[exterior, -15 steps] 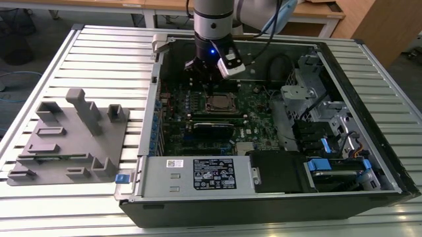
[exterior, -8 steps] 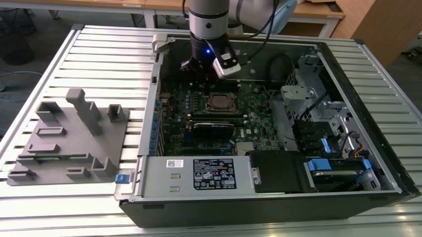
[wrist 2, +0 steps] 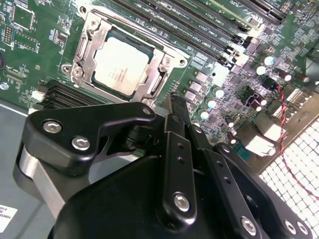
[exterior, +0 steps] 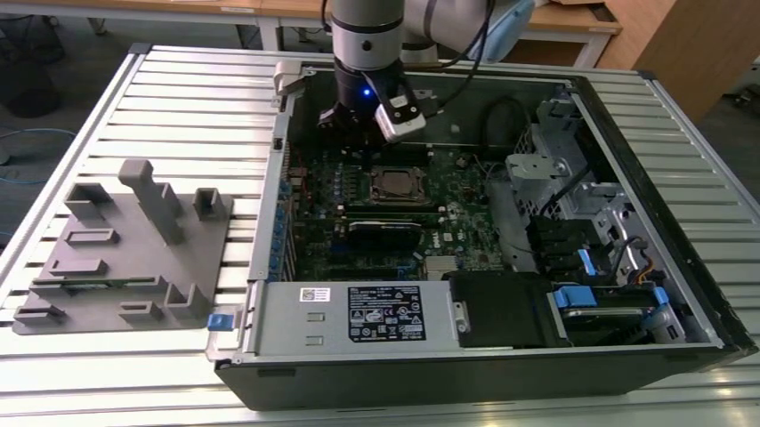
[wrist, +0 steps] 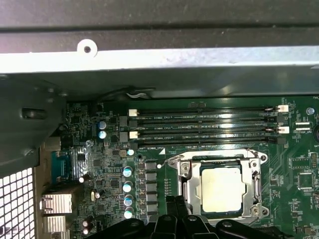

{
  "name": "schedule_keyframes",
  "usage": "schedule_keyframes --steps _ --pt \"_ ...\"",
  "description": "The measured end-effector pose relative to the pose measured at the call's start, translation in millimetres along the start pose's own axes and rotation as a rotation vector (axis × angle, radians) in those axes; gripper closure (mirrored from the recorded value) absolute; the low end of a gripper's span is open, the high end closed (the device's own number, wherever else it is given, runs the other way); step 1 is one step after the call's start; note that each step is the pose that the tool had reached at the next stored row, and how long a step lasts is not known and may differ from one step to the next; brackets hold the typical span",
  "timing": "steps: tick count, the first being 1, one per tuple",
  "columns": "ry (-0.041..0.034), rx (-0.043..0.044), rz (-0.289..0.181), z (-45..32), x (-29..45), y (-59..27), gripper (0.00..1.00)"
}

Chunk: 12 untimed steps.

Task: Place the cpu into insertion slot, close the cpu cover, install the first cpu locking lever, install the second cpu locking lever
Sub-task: 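Install the first cpu locking lever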

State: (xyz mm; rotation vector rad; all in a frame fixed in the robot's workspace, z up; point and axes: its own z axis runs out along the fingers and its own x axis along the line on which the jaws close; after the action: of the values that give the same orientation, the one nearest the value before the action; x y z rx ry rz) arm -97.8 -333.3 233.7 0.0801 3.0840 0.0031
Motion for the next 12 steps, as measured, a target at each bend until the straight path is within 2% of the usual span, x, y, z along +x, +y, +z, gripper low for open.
schedule_keyframes --steps 7,12 --pt "0.0001 0.0000 0.000 -0.3 0.2 -0.1 0.89" --pt "0.0000 0.0001 0.000 -4.0 -0.1 0.0 0.89"
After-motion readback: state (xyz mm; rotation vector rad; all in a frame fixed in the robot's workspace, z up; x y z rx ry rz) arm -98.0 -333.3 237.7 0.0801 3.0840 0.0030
